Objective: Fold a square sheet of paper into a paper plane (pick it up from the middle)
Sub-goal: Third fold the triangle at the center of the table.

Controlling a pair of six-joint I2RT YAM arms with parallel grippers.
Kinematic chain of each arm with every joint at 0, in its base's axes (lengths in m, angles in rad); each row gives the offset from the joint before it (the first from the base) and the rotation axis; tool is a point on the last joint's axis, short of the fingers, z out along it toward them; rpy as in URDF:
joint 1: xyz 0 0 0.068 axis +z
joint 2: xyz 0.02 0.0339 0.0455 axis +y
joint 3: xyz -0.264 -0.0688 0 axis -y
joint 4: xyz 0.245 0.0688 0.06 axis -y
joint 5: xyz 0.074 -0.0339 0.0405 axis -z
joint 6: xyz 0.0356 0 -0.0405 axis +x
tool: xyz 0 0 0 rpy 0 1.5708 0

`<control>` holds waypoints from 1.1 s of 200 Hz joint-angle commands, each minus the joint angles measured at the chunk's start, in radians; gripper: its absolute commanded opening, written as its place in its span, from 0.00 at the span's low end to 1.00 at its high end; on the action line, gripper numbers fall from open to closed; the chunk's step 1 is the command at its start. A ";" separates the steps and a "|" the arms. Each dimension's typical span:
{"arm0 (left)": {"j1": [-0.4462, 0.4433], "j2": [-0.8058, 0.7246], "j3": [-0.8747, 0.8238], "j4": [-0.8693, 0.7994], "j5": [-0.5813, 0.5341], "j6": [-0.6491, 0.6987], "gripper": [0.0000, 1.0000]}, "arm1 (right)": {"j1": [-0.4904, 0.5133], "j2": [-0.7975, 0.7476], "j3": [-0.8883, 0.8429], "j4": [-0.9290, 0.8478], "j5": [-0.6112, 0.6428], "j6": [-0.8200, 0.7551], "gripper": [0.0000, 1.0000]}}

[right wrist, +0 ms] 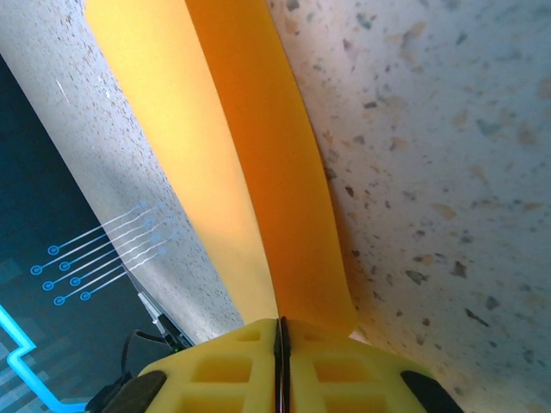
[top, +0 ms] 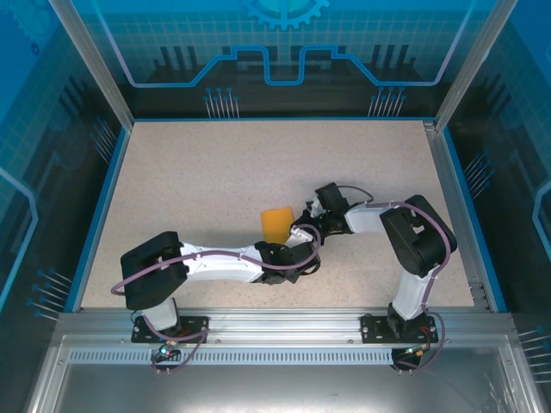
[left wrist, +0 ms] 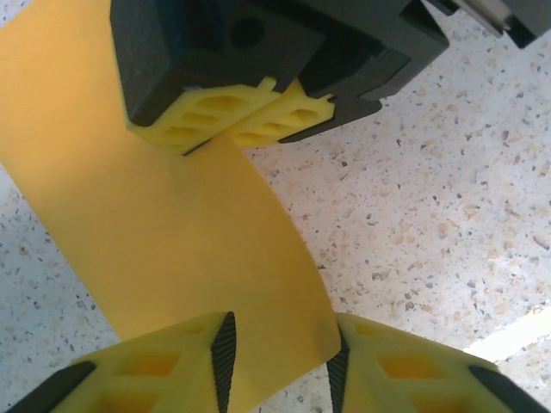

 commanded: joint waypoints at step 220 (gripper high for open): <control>0.335 -0.168 -0.143 0.206 0.632 0.051 0.04 | -0.064 -0.262 -0.050 -0.234 0.146 -0.211 0.51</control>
